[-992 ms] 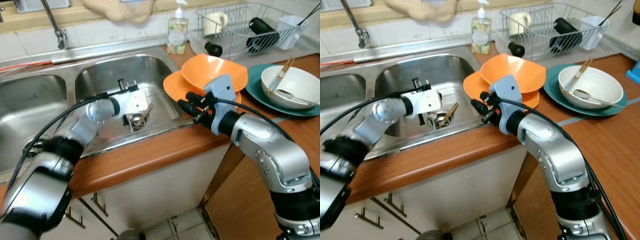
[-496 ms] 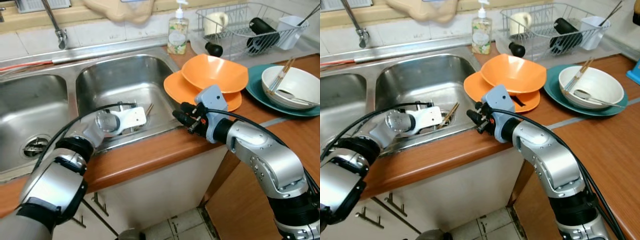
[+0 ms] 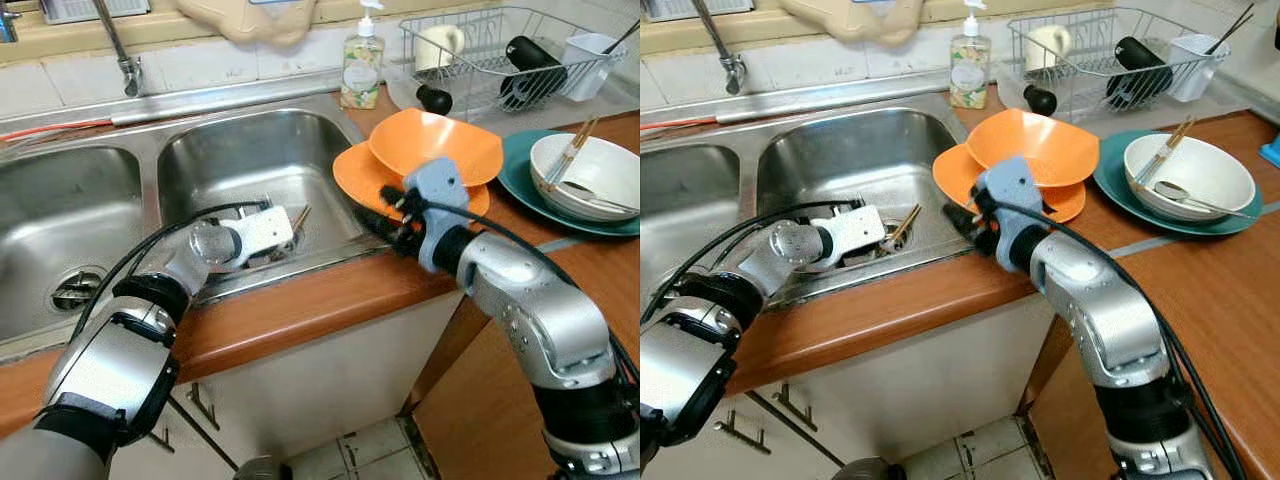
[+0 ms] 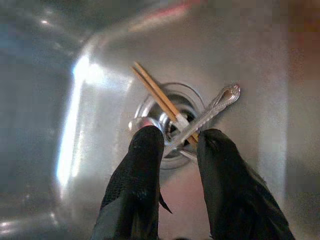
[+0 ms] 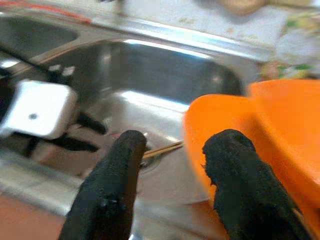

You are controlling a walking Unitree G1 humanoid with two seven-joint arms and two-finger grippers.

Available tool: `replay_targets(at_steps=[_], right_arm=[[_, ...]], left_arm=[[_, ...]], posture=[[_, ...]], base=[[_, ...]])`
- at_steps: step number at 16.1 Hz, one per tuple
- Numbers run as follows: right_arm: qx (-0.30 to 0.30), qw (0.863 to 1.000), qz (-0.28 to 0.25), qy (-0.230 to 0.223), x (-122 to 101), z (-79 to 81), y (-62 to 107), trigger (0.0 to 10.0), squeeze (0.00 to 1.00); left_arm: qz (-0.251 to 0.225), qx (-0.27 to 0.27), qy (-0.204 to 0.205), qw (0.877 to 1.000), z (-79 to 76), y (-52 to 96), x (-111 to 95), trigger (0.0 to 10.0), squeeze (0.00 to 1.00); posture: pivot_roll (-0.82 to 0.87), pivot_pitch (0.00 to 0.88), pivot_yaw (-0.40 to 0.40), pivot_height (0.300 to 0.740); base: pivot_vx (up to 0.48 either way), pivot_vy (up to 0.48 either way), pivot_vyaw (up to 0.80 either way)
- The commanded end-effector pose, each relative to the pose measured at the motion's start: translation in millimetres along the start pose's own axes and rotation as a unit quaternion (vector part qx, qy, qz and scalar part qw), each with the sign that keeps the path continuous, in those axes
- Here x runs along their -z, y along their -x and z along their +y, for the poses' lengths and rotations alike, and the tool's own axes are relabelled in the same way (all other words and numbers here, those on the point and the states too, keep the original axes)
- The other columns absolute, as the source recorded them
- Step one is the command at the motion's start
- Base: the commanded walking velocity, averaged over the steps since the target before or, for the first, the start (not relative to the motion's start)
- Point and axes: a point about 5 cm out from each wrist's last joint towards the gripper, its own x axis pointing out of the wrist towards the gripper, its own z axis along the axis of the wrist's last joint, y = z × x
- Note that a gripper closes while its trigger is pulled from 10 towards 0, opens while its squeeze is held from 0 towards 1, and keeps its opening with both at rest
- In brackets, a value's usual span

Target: Kitchen organization

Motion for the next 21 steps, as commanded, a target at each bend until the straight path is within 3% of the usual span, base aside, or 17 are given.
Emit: replay_targets(at_steps=[1,4,6,8,9,10,11,12,15,16,17,18,20,21], right_arm=[[0.053,0.999,-0.009,-0.009,-5.7,-15.3,1.0,10.0,1.0],[0.145,0.985,-0.023,-0.089,-10.6,-42.8,3.9,10.0,1.0],[0.191,0.975,-0.024,-0.115,-13.2,-57.6,6.8,10.0,1.0],[0.232,0.96,-0.023,-0.153,-13.7,-70.8,10.7,10.0,1.0],[0.242,0.956,-0.019,-0.165,-13.2,-75.0,12.5,10.0,0.82],[0.27,0.942,0.002,-0.2,-9.9,-85.5,16.7,10.0,0.0],[0.271,0.937,0.007,-0.22,-8.7,-87.5,17.3,10.0,0.0],[0.273,0.929,0.015,-0.249,-7.4,-90.5,18.2,10.0,0.0],[0.278,0.909,0.015,-0.31,-3.7,-97.3,18.3,10.0,0.0],[0.267,0.905,0.015,-0.33,-3.0,-97.1,16.7,10.0,0.0],[0.247,0.901,0.017,-0.355,-1.3,-96.2,13.1,10.0,0.0],[0.235,0.897,0.023,-0.373,1.0,-96.3,10.0,9.2,0.0],[0.222,0.892,0.029,-0.393,5.0,-96.4,5.4,4.2,0.0],[0.218,0.889,0.031,-0.402,6.8,-96.4,3.4,3.8,0.0]], left_arm=[[-0.016,-0.028,0.016,0.999,7.0,3.9,0.2,10.0,0.0],[-0.079,-0.061,0.076,0.992,11.1,9.5,-6.2,10.0,0.0],[-0.153,-0.085,0.139,0.975,12.1,17.6,-16.0,10.0,0.0],[-0.224,-0.1,0.178,0.953,10.0,30.3,-26.1,10.0,0.0],[-0.242,-0.107,0.188,0.946,9.0,35.2,-28.2,10.0,0.0],[-0.28,-0.121,0.216,0.928,3.9,51.8,-29.8,10.0,0.0],[-0.289,-0.11,0.231,0.923,0.2,56.5,-29.3,10.0,0.0],[-0.3,-0.09,0.248,0.917,-8.1,65.2,-29.2,10.0,1.0],[-0.298,-0.088,0.237,0.921,-19.2,76.6,-30.0,10.0,0.99],[-0.295,-0.089,0.239,0.921,-21.0,78.8,-29.7,10.0,0.35],[-0.292,-0.09,0.242,0.921,-23.9,81.0,-29.5,10.0,0.0],[-0.289,-0.085,0.246,0.921,-27.1,83.8,-31.2,10.0,0.0],[-0.286,-0.082,0.245,0.923,-29.3,85.6,-33.4,10.0,0.0],[-0.286,-0.082,0.245,0.923,-29.5,85.7,-33.9,10.0,0.0]], posture=[[-0.05,0.0,0.059,0.74],[-0.04,0.0,0.056,0.74],[-0.04,0.0,0.052,0.74],[-0.04,0.0,0.047,0.74],[-0.03,0.0,0.041,0.74],[-0.03,0.0,0.037,0.74],[-0.03,0.0,0.036,0.74],[-0.03,0.0,0.032,0.74],[-0.02,0.0,0.022,0.74],[-0.02,0.0,0.02,0.74],[-0.02,0.0,0.018,0.74],[-0.02,0.0,0.014,0.74],[-0.01,0.0,0.011,0.74],[-0.01,0.0,0.01,0.74]], base=[[0.0,0.0,0.0],[0.0,0.0,0.0],[0.0,0.0,0.0],[0.0,0.0,0.0],[0.0,0.0,0.0],[0.0,0.0,0.0],[0.0,0.0,0.0],[0.0,0.0,0.0],[0.0,0.0,0.0],[0.0,0.0,0.0],[0.0,0.0,0.0],[0.0,0.0,0.0],[0.0,0.0,0.0],[0.0,0.0,0.0]])
